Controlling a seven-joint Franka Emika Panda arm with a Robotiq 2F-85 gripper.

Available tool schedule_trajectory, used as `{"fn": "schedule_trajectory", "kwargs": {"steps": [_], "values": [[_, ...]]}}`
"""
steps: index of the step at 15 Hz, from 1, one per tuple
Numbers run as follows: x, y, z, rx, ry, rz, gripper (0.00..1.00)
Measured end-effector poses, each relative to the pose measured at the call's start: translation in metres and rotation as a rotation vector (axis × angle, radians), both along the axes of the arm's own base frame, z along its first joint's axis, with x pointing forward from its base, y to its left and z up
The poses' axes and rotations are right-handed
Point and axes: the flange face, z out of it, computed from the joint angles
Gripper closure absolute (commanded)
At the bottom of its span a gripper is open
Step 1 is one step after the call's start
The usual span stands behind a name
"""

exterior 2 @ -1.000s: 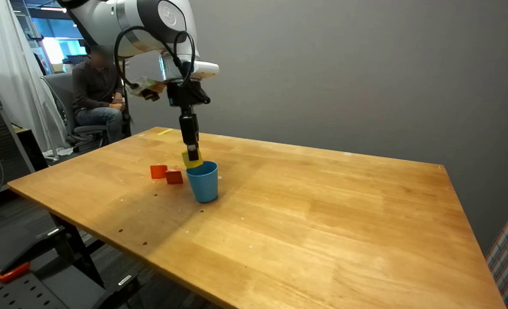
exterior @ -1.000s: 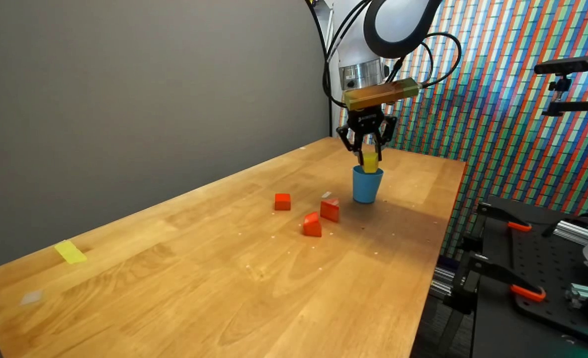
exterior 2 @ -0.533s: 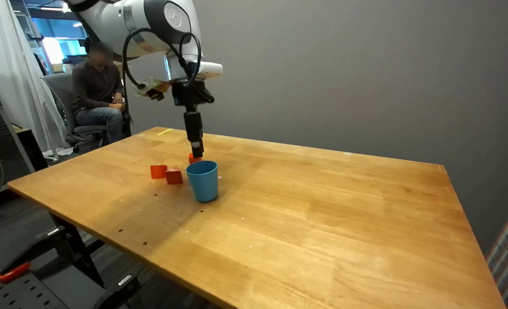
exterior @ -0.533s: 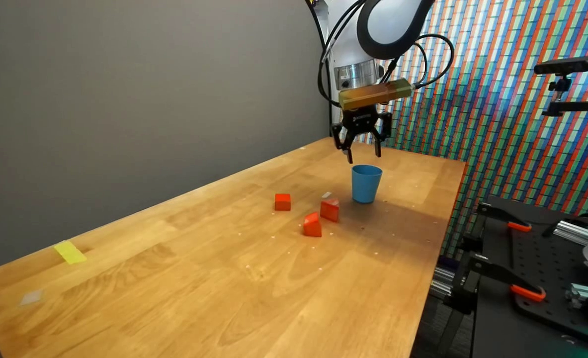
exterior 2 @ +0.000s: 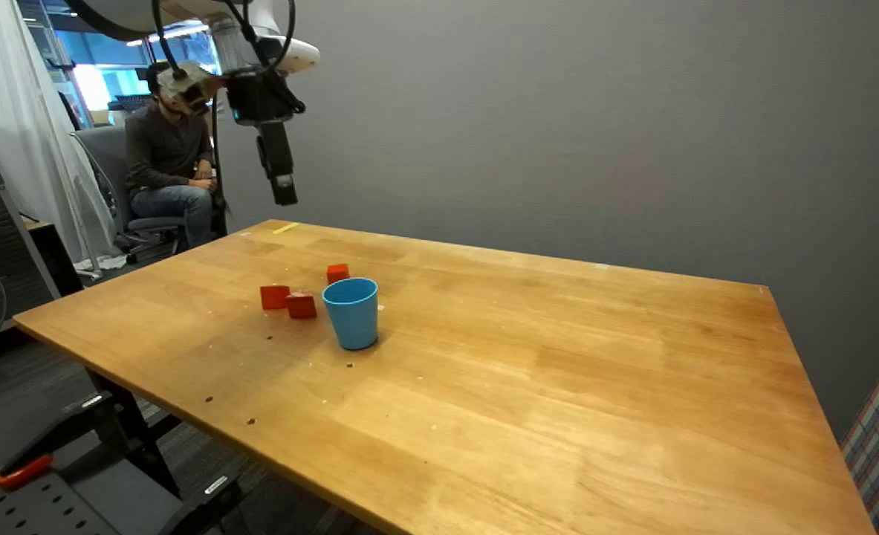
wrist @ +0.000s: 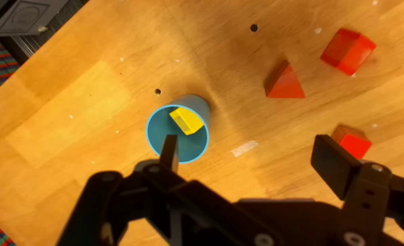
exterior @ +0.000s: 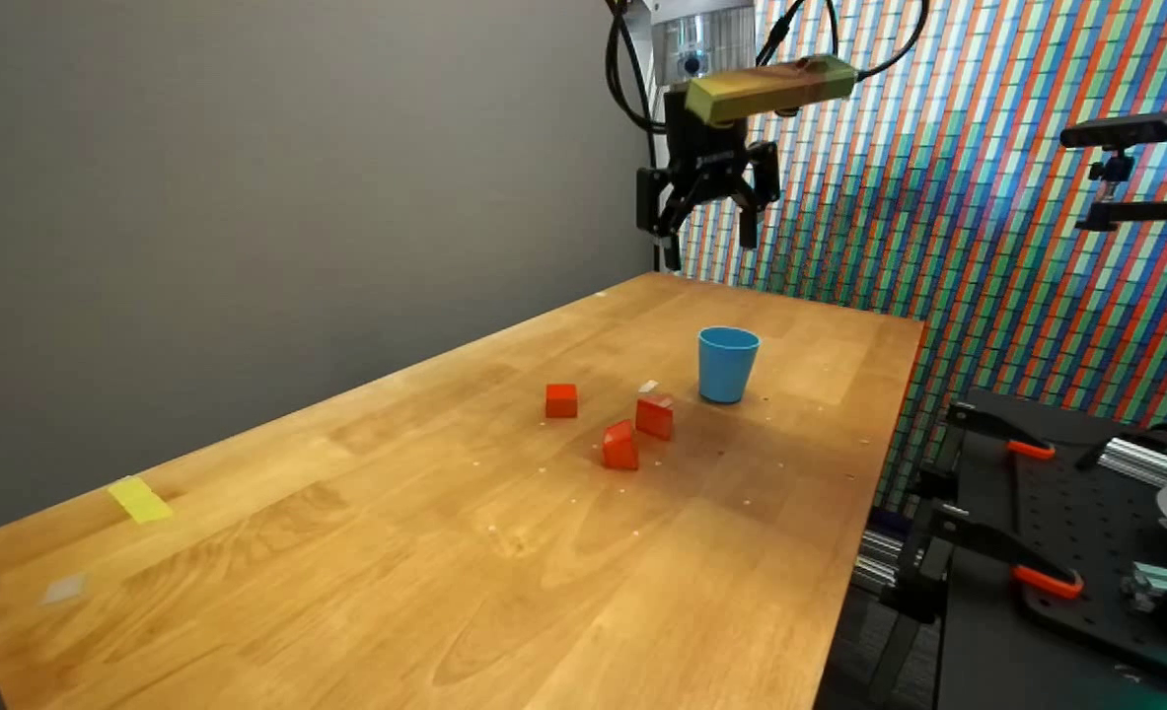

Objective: Pick the yellow block and put it in the cup

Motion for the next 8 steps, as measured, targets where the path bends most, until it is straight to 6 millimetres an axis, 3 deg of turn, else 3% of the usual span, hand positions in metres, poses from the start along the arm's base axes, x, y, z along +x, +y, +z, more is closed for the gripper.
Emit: {"fn": "schedule_trajectory", "kwargs": {"steps": [4,8], "values": [[-0.039,0.043,0.045,0.031,0.053,0.198,0.0],[-0.091,0.063,0.085,0.047,0.182,0.343,0.0]]}}
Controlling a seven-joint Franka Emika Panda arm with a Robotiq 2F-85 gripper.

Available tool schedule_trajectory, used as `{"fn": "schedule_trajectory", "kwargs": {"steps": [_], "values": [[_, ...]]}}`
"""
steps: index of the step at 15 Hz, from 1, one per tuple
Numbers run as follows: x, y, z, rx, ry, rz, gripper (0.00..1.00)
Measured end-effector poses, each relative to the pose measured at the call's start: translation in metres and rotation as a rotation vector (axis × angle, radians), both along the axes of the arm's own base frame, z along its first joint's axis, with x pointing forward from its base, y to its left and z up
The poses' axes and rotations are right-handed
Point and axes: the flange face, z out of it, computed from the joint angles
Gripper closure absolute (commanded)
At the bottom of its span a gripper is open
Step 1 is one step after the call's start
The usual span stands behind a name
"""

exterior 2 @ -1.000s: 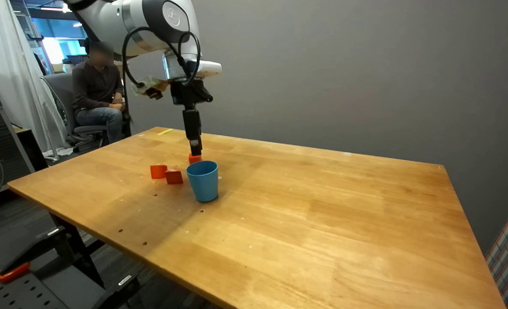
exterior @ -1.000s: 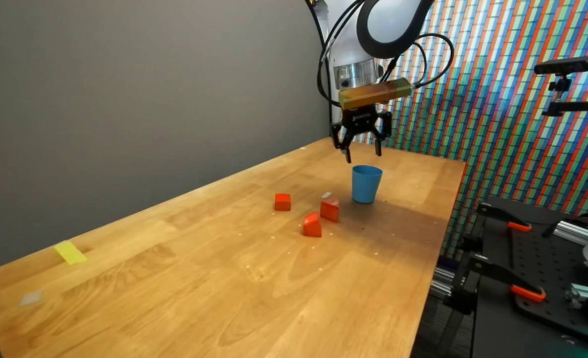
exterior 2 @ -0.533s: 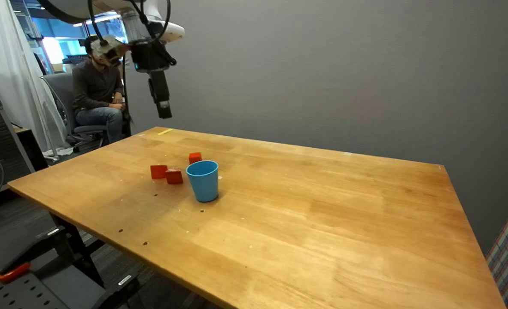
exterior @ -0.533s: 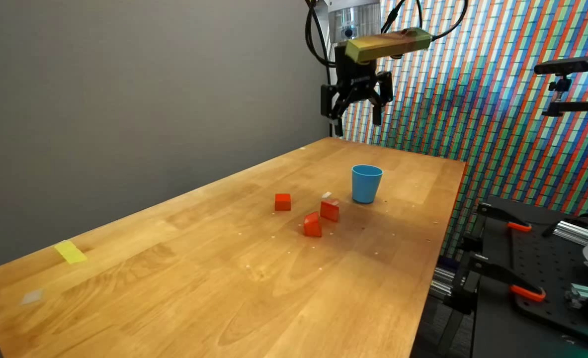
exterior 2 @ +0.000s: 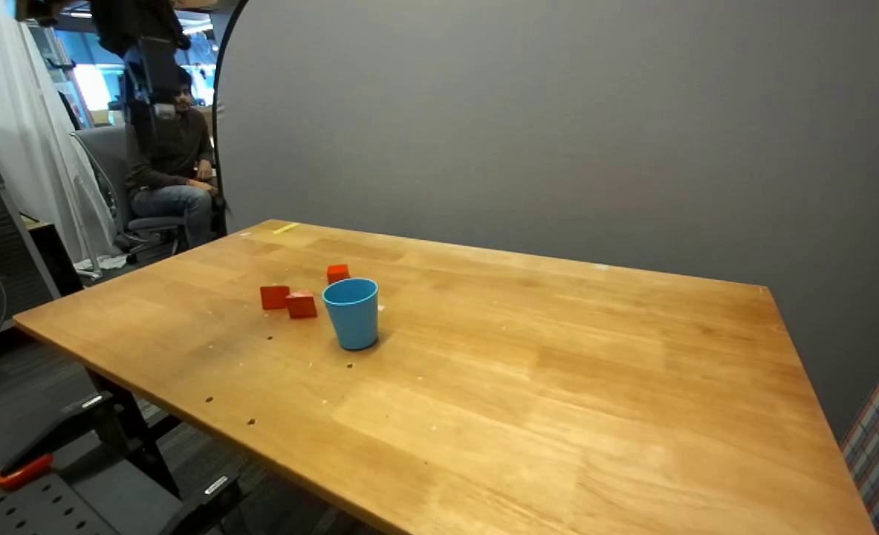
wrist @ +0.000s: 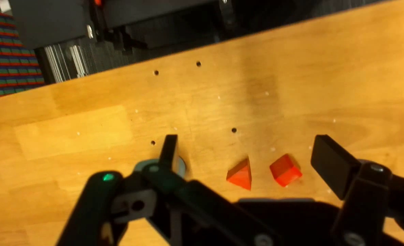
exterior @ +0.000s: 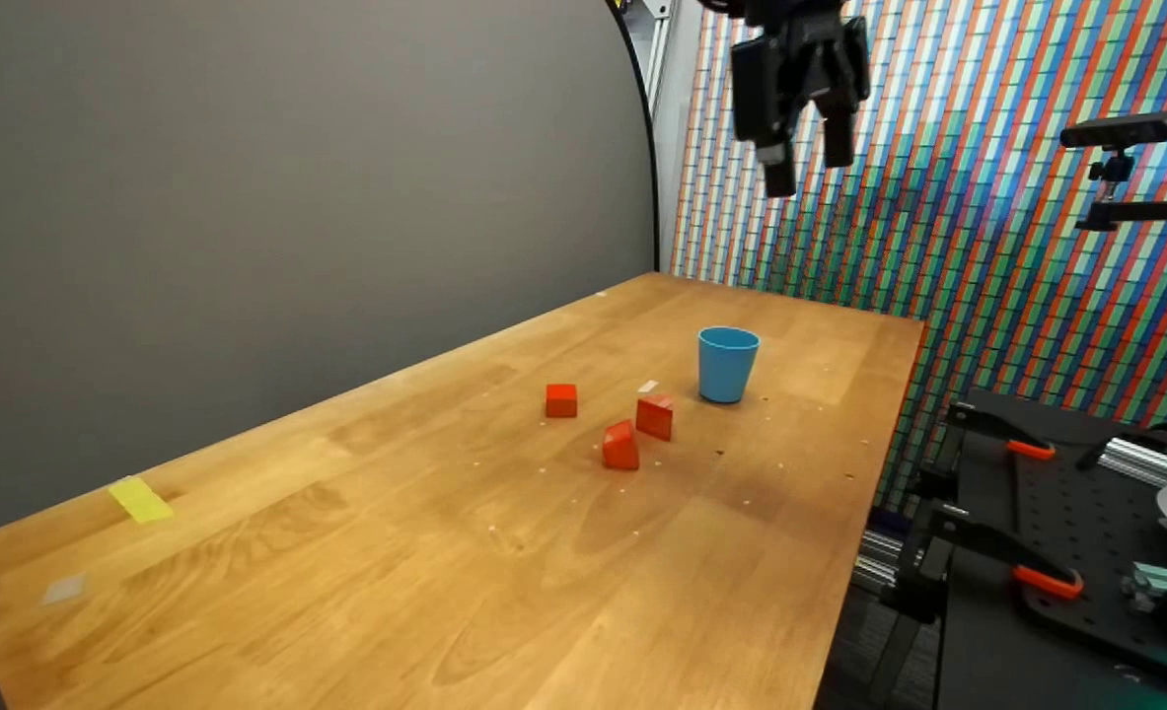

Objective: Pick the yellow block and put it in the cup

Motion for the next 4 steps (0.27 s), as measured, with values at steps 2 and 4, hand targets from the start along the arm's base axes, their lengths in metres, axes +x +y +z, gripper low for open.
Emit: {"fn": "schedule_trajectory", "kwargs": {"steps": [2,4], "values": [[-0.0236,0.0027,0.0185,-0.006,0.043,0.029,0.0],[-0.0241,0.0031,0.0179,-0.007,0.041,0.029,0.0]]}}
